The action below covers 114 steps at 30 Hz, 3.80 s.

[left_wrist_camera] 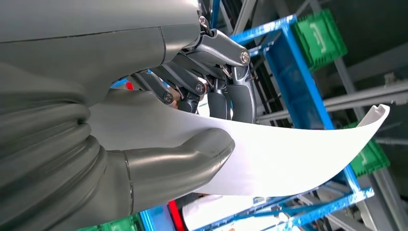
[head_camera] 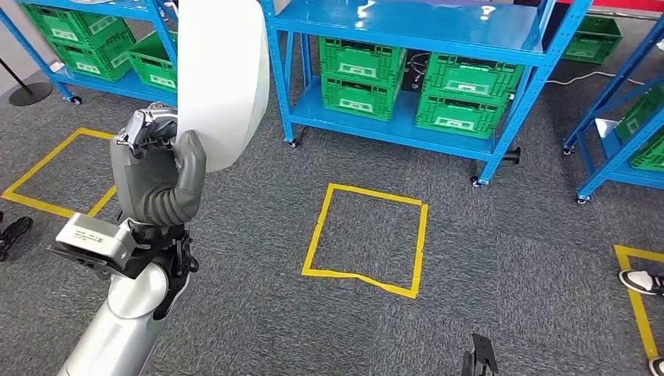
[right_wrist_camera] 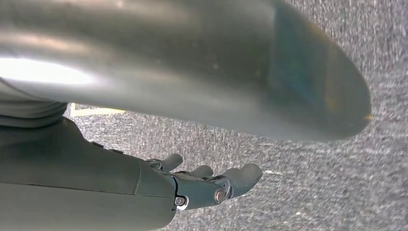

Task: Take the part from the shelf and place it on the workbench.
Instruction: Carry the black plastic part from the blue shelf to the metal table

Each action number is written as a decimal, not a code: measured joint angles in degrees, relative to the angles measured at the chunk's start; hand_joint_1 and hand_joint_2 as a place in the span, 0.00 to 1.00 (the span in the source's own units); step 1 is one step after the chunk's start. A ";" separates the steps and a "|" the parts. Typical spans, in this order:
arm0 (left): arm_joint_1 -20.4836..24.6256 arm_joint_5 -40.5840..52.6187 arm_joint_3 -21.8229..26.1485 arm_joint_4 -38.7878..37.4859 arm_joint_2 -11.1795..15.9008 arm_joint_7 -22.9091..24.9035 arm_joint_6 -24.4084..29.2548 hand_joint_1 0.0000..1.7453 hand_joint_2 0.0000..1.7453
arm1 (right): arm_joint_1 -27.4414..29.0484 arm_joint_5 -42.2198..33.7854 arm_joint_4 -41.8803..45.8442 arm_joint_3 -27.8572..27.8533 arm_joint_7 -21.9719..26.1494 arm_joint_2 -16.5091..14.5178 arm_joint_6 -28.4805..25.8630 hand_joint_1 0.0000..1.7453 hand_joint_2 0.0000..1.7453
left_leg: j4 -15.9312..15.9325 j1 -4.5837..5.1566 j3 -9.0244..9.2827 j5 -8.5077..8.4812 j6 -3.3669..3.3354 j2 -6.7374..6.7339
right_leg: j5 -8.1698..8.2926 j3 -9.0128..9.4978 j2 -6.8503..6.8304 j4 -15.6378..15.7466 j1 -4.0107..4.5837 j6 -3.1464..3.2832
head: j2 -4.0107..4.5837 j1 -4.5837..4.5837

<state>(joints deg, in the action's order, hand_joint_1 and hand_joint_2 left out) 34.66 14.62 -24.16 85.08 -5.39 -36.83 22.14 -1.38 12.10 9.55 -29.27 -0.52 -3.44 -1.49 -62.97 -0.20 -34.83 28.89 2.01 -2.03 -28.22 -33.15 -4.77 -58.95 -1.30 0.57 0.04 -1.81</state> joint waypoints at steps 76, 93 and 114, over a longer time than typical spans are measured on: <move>2.58 1.44 -0.04 -6.97 -5.44 -0.55 -2.71 1.00 1.00 | 0.17 2.47 0.02 0.66 0.89 -2.35 -2.64 0.00 0.00 | 3.94 0.17 0.45 -2.61 -2.51 5.98 | -2.20 -3.50 5.68 -7.57 -0.28 -2.01 | 0.00 -0.49; 3.47 1.09 -0.06 -8.17 -5.13 -0.27 -2.73 1.00 1.00 | 0.10 3.08 0.02 0.89 1.73 -2.80 -2.36 0.00 0.00 | 1.81 0.91 -1.08 -2.61 -0.96 -0.96 | -1.19 0.16 0.04 -1.34 0.70 0.67 | 0.00 0.01; 3.59 1.07 -0.10 -8.69 -5.48 -0.02 -3.02 1.00 1.00 | 0.20 2.97 0.07 0.93 2.04 -3.47 -2.22 0.00 0.00 | 1.43 0.70 -2.17 -1.99 -0.73 6.15 | 0.80 -1.06 5.53 -0.63 0.13 0.60 | 0.00 -0.32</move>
<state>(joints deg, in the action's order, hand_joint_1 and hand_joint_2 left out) 38.25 15.69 -24.26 76.40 -10.87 -36.85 19.12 -1.18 15.07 9.62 -28.34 1.52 -6.91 -3.71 -61.54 0.50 -37.01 26.89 1.28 4.12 -27.42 -34.21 0.76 -59.58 -1.17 1.17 0.04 -2.12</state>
